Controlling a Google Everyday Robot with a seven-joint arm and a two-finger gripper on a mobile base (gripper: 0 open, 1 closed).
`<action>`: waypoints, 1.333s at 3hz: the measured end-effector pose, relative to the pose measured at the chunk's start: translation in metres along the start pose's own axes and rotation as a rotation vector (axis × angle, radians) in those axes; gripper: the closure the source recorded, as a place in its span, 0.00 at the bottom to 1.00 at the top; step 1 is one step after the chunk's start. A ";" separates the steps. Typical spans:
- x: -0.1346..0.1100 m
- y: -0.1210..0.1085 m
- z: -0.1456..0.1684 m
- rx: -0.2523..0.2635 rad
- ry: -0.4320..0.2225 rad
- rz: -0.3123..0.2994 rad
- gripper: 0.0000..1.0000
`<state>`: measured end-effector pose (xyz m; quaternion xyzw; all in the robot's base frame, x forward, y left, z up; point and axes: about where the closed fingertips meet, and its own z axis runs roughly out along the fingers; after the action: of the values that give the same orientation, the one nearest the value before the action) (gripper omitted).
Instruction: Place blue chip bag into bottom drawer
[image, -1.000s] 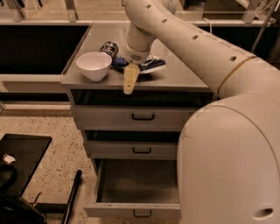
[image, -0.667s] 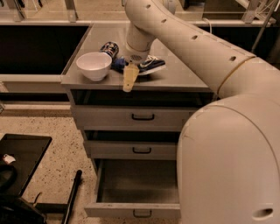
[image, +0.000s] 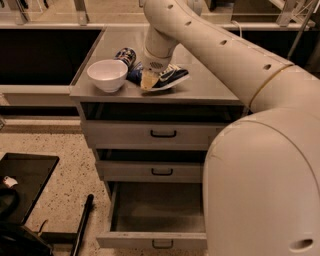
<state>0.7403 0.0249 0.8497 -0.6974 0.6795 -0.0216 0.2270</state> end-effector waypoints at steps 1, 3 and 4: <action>0.000 0.000 -0.001 0.000 0.000 0.000 1.00; 0.003 0.047 -0.042 -0.082 -0.068 0.070 1.00; 0.030 0.123 -0.104 -0.163 -0.115 0.193 1.00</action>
Offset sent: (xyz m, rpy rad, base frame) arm -0.0258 -0.0113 -0.0148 0.0373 0.0947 0.0117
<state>0.5922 -0.0307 0.8925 -0.6451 0.7286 0.0957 0.2091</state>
